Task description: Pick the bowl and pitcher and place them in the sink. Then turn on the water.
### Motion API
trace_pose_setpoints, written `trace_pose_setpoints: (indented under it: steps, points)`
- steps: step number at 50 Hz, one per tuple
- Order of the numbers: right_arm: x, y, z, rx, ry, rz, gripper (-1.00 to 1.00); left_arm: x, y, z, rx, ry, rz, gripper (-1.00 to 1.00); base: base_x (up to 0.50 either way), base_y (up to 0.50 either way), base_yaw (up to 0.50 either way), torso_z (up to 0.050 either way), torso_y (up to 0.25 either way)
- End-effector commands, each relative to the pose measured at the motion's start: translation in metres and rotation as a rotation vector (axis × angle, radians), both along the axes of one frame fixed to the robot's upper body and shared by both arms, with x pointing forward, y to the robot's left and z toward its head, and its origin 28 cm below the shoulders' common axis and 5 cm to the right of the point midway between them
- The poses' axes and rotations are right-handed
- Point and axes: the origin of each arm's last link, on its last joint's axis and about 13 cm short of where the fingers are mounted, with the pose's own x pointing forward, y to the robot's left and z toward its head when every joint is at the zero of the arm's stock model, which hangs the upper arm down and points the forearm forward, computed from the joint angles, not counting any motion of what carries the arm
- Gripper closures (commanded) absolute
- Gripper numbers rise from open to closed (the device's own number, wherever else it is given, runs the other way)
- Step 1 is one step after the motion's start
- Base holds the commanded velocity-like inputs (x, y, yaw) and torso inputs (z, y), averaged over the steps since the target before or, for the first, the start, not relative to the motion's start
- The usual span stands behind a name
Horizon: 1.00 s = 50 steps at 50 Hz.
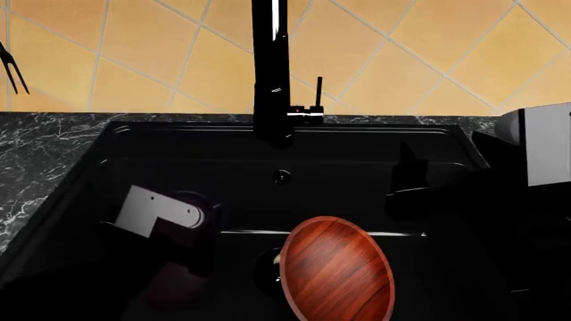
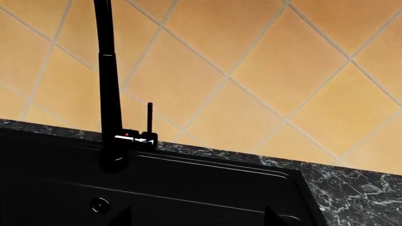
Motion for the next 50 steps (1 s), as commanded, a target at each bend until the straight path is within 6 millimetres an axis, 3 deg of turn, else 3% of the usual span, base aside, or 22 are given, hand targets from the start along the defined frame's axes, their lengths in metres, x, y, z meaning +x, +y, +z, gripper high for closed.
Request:
trace_pose_setpoints:
  steps: [1,50]
  points:
    - [0.001,0.001,0.000,0.000,0.003,0.001,-1.00,0.005,0.003,0.002,0.002,-0.047,0.040,1.00,0.01,0.23,0.03,0.000,0.000]
    - [0.001,0.000,0.000,-0.003,0.002,-0.003,-1.00,0.004,0.003,-0.022,0.001,0.025,0.035,1.00,0.01,0.23,0.03,0.001,0.001]
